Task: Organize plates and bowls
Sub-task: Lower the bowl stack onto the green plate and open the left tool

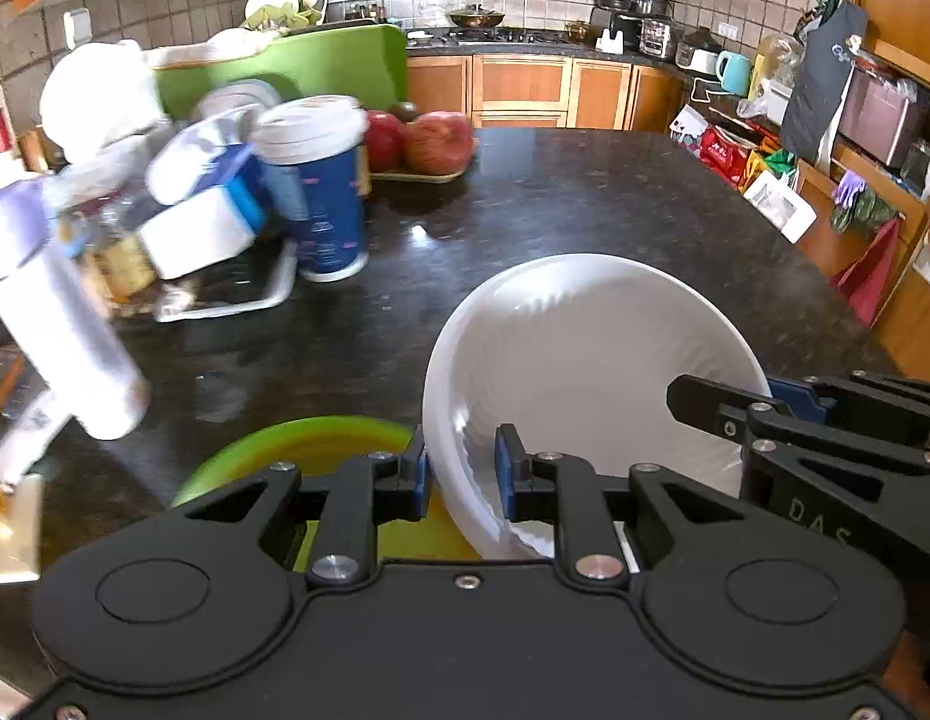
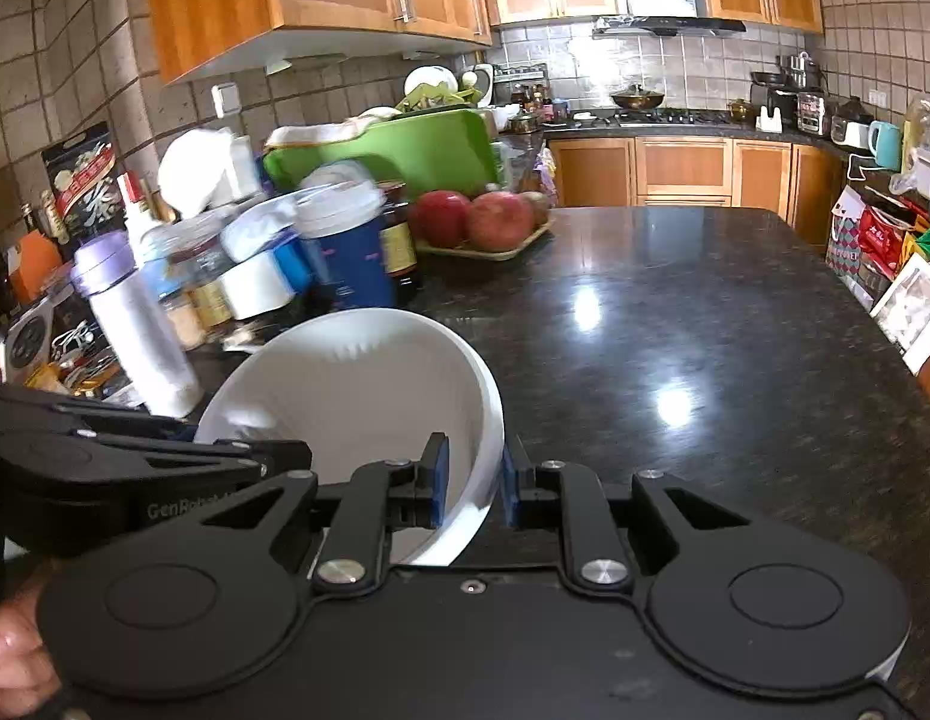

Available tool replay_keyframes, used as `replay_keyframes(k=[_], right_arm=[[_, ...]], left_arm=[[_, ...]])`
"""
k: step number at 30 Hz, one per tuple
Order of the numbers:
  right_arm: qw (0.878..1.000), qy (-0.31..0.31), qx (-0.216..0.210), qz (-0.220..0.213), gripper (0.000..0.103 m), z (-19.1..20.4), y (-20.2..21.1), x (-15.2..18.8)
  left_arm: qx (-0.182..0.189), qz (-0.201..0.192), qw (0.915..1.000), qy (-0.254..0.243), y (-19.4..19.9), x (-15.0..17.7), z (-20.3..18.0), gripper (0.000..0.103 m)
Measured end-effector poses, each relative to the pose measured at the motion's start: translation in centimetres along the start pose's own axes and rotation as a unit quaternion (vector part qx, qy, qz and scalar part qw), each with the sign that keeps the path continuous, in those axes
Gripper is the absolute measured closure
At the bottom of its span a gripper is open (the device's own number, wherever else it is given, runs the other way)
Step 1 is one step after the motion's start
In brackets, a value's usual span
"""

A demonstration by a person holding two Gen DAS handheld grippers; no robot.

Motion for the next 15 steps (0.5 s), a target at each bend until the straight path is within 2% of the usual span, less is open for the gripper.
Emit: replay_keyframes(k=[6,15], right_arm=[[1.0,-0.015,0.003,0.011,0.083,5.5,-0.4,1.3],[0.999,-0.018,-0.003,0.038,0.082,10.4,-0.6,2.3]], left_arm=[[0.005,0.017,0.9997,-0.018,1.5,1.6,4.0,0.075],[0.022,0.048,0.9986,0.003,2.2,3.1,8.7,0.075]])
Point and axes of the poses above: each gripper's, at about its wrist camera, not at the fingertips, and y roughly against the way its jaws point, z to its left, x to its underside, the point moved 3 cm from there along -y, roughly the way its jaws point, and after that the axes turned 5 degrees about y, right-handed, at the moved point
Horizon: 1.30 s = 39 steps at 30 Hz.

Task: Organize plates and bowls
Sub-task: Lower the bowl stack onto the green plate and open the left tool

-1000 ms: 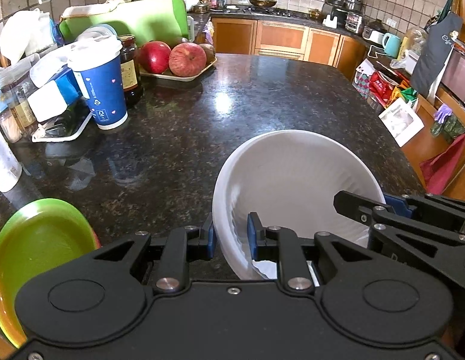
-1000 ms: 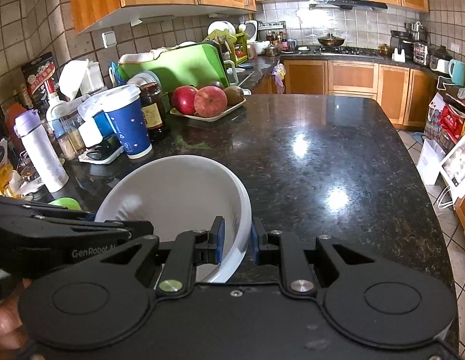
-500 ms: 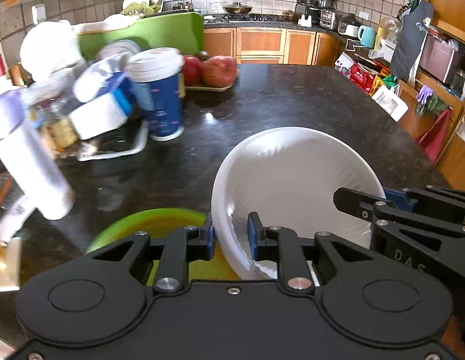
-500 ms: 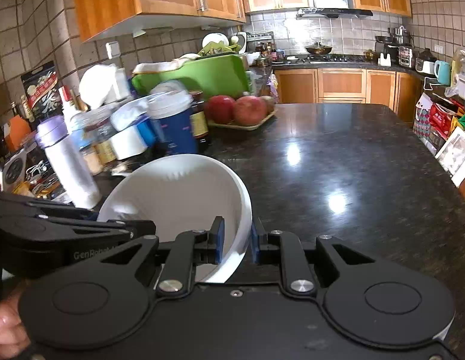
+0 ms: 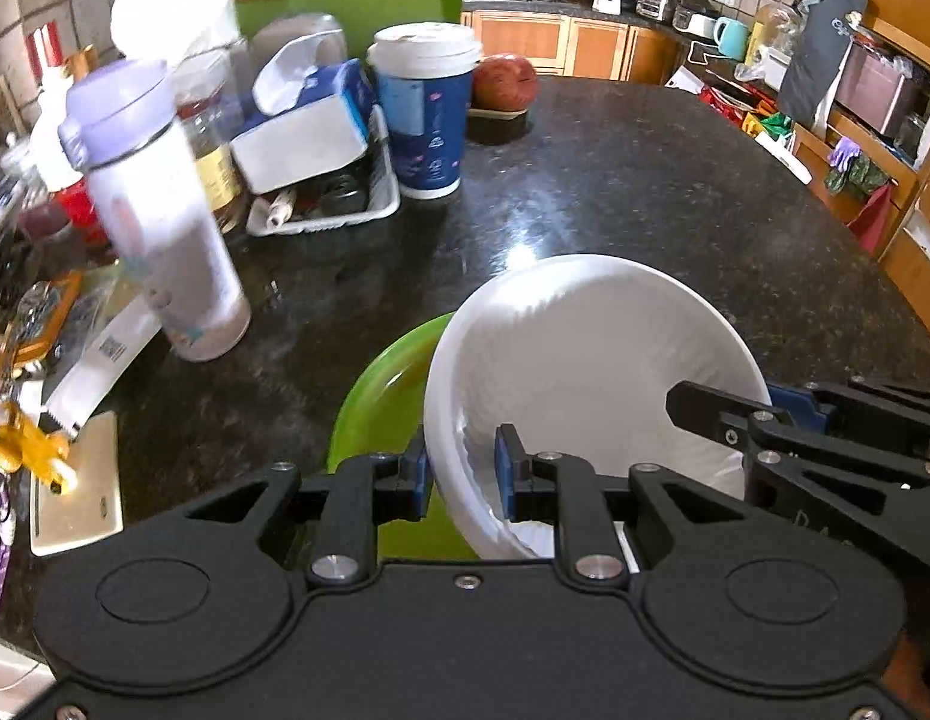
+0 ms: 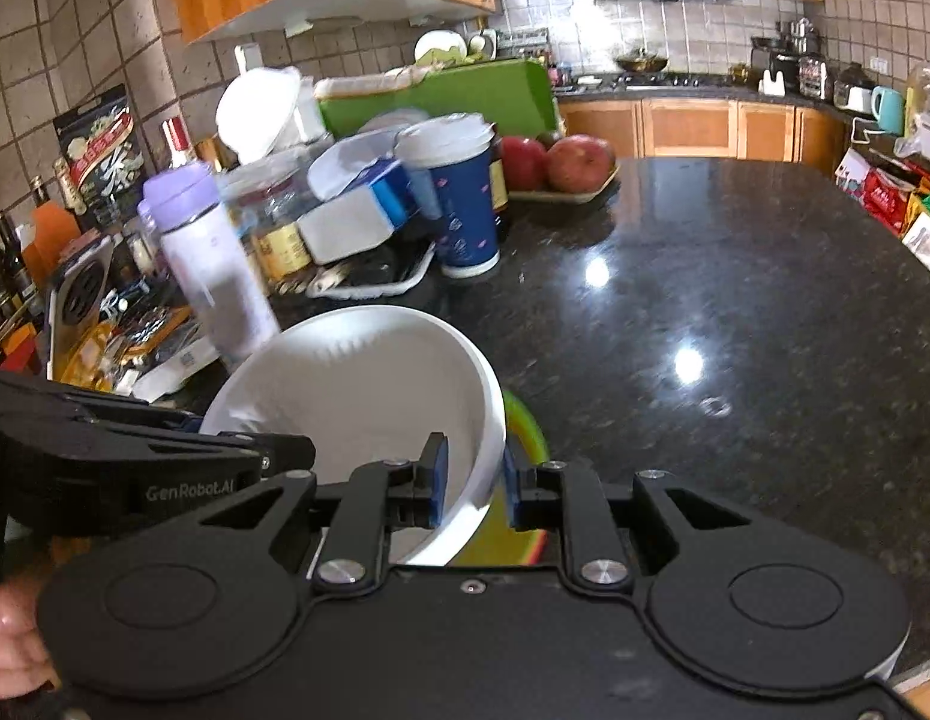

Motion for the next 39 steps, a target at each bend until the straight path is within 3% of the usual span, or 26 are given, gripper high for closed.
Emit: replay_keyframes(k=[12,19,22,25,39], right_arm=[[0.999,-0.006,-0.008,0.045,0.082,0.9,-2.2,-0.2],[0.999,-0.003,0.0,0.041,0.08,0.8,-2.8,-0.6],[0.999,0.0,0.003,0.033,0.079,0.8,-2.7,-0.8],[1.0,0.004,0.009,0.021,0.069,0.7,-2.6,-1.0],[0.998,-0.001,0.036,-0.05,0.067,0.9,-0.3,-1.8]], left_arm=[[0.001,0.017,0.9998,0.012,-1.7,-0.3,1.9,0.074],[0.003,0.009,0.9999,0.006,-2.4,-0.7,1.9,0.07],[0.006,0.0,1.0,0.005,-2.1,-0.8,2.0,0.069],[0.011,-0.009,0.9999,0.007,-1.7,-1.0,2.1,0.068],[-0.011,-0.061,0.998,0.016,1.2,-1.6,3.2,0.068]])
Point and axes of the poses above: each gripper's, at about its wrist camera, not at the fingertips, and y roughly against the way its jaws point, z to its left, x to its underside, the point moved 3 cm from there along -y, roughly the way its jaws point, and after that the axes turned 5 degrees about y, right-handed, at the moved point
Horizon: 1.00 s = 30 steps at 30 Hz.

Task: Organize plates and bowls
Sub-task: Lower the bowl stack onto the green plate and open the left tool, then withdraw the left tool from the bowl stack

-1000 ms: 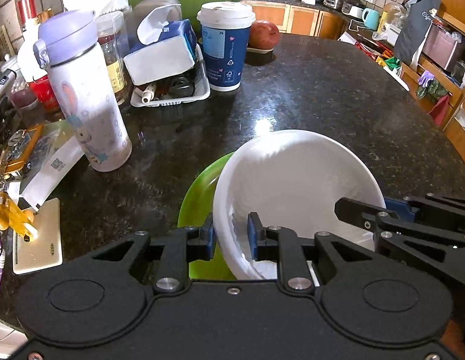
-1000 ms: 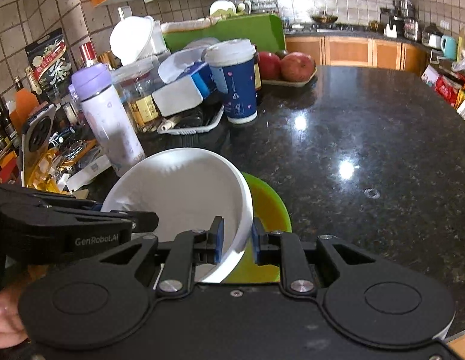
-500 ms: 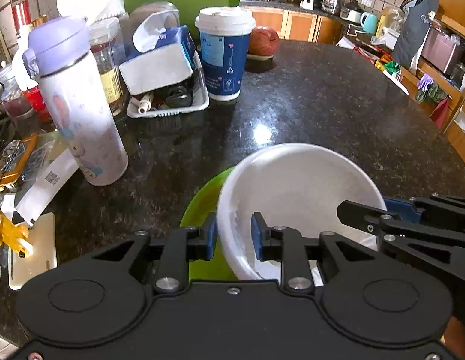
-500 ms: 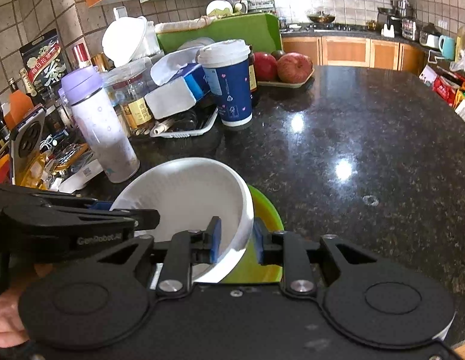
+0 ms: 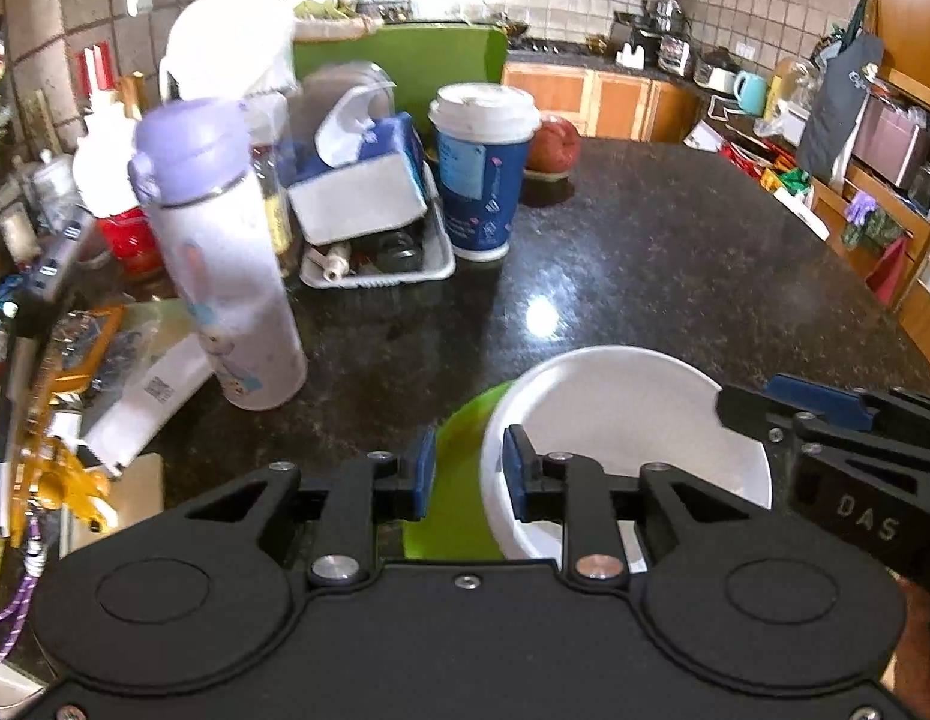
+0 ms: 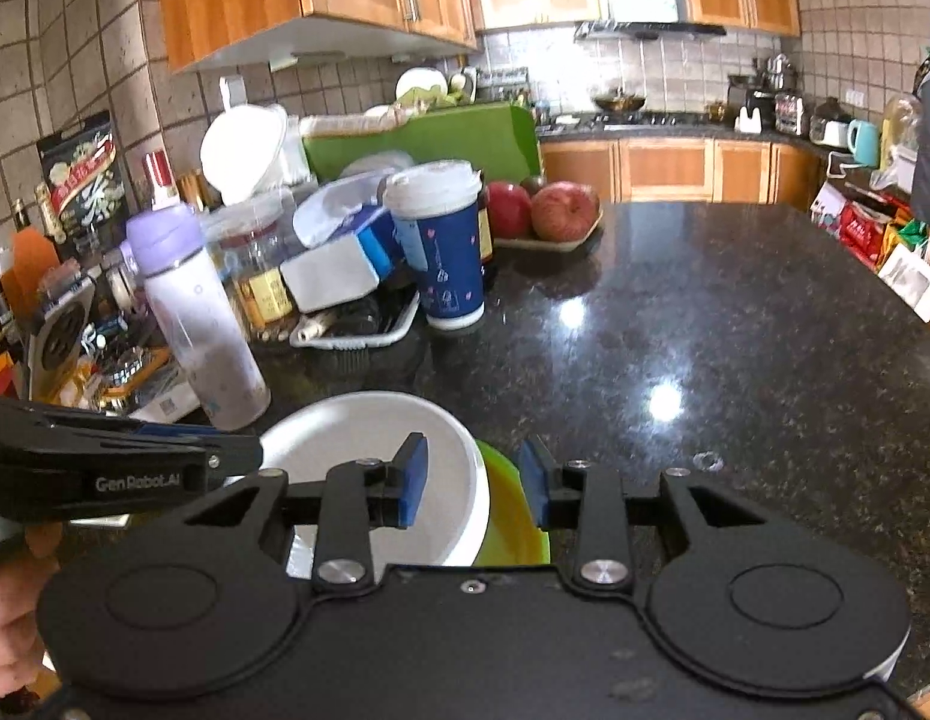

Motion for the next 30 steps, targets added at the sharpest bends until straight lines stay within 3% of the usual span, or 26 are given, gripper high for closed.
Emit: replay_keyframes(k=[11,18,30], right_arm=[[0.998,0.0,0.044,-0.036,0.067,0.8,3.5,0.9],[0.998,0.003,0.048,-0.041,0.067,0.6,5.1,1.8],[0.999,0.005,0.049,-0.011,0.067,0.2,6.5,4.3]], left_arm=[[-0.002,-0.021,0.9998,-0.007,2.1,0.9,0.2,0.068],[-0.006,-0.018,0.9998,0.002,2.8,1.8,-0.4,0.068],[-0.034,-0.008,0.9993,0.014,4.2,4.1,-2.0,0.068]])
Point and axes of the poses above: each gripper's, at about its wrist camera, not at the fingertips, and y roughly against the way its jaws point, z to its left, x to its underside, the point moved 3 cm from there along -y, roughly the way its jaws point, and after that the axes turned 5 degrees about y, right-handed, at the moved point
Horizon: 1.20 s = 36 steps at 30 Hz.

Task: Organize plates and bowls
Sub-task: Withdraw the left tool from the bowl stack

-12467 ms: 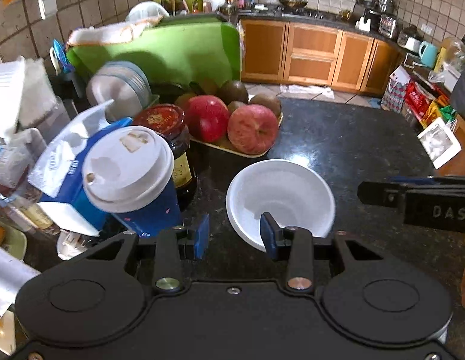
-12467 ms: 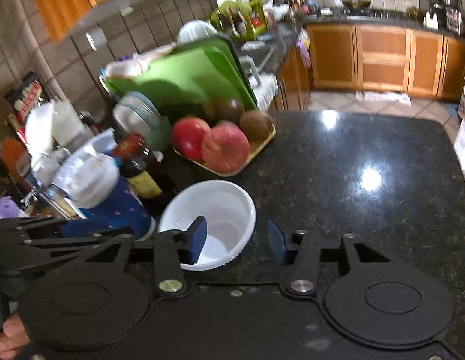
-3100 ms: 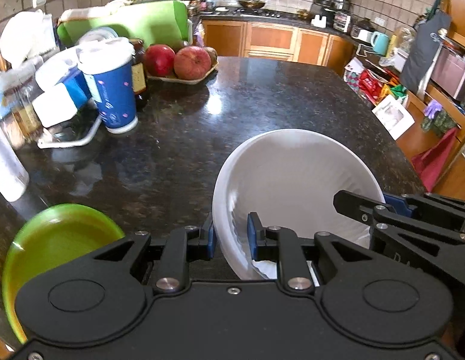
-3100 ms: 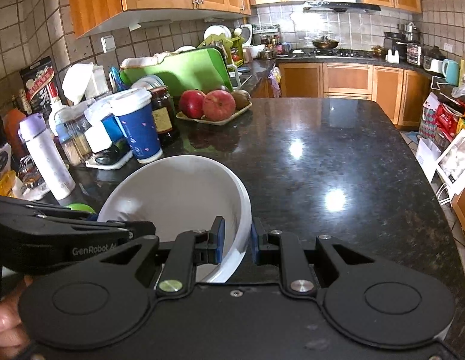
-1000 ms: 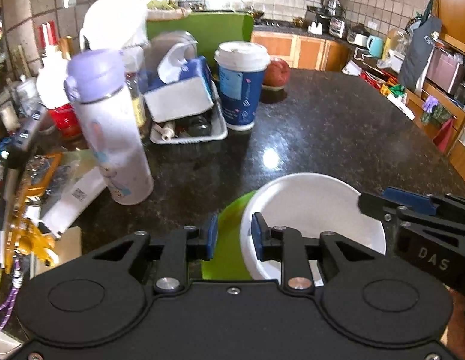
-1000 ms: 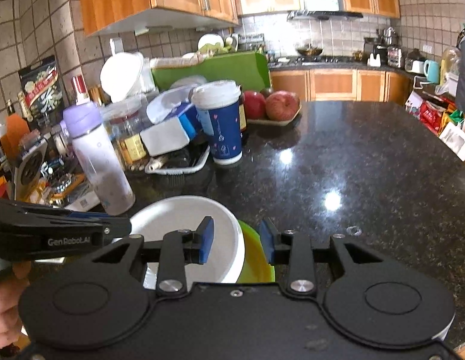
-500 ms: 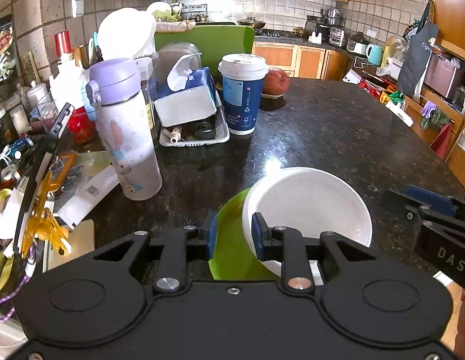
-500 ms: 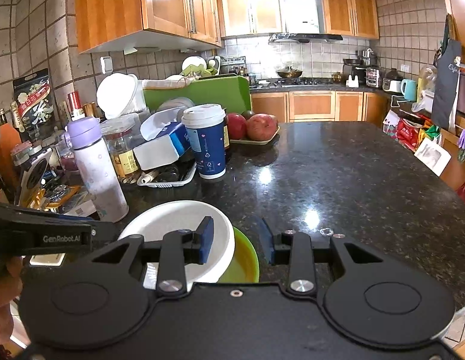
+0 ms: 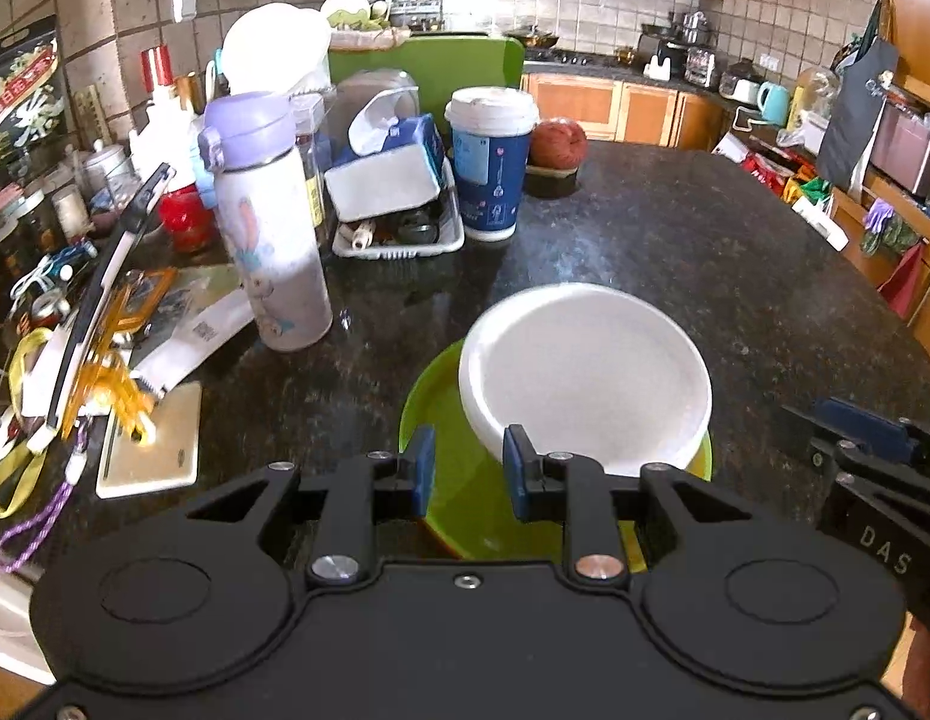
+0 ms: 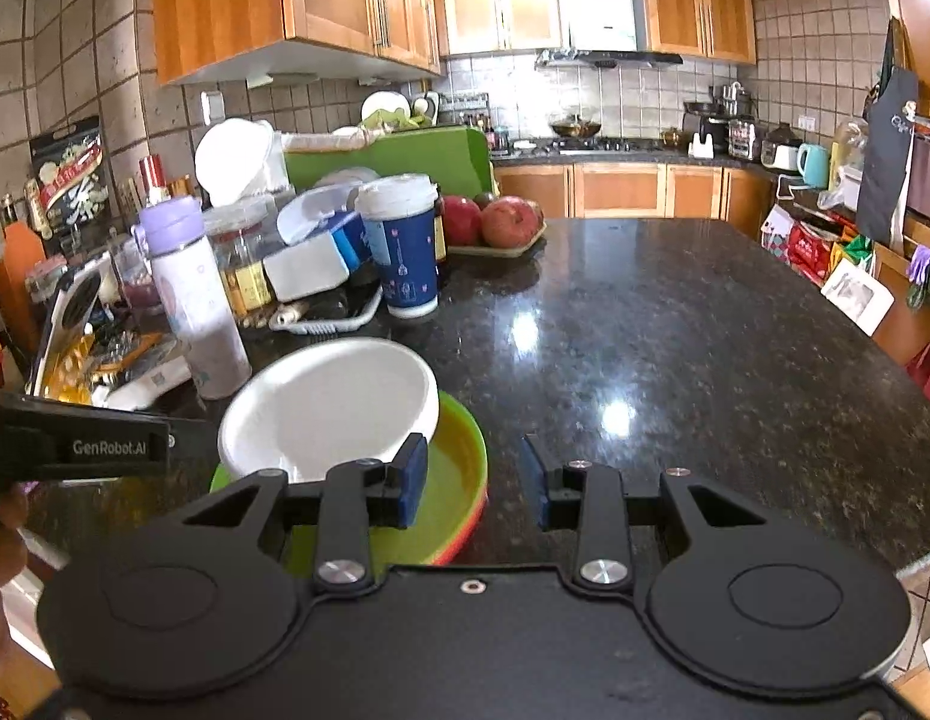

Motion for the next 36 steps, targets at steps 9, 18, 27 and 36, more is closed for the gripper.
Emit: replay_keyframes(k=[9,18,27,36], right_arm=[[1.0,0.001,-0.007,0.012,0.067,0.0,1.4,1.5],[1.0,0.002,-0.009,0.011,0.067,-0.1,2.7,2.7],[1.0,0.006,-0.011,0.005,0.067,-0.2,2.9,2.6],[1.0,0.005,-0.013,0.005,0.067,-0.3,2.7,2.7]], left_arm=[[-0.019,0.011,0.9998,0.003,1.0,2.3,-0.8,0.068],[-0.025,0.025,0.9994,0.005,0.9,3.7,-1.6,0.068],[-0.024,0.029,0.9993,0.005,0.7,4.0,-2.2,0.068],[-0.023,0.037,0.9991,0.0,0.2,4.4,-2.8,0.068]])
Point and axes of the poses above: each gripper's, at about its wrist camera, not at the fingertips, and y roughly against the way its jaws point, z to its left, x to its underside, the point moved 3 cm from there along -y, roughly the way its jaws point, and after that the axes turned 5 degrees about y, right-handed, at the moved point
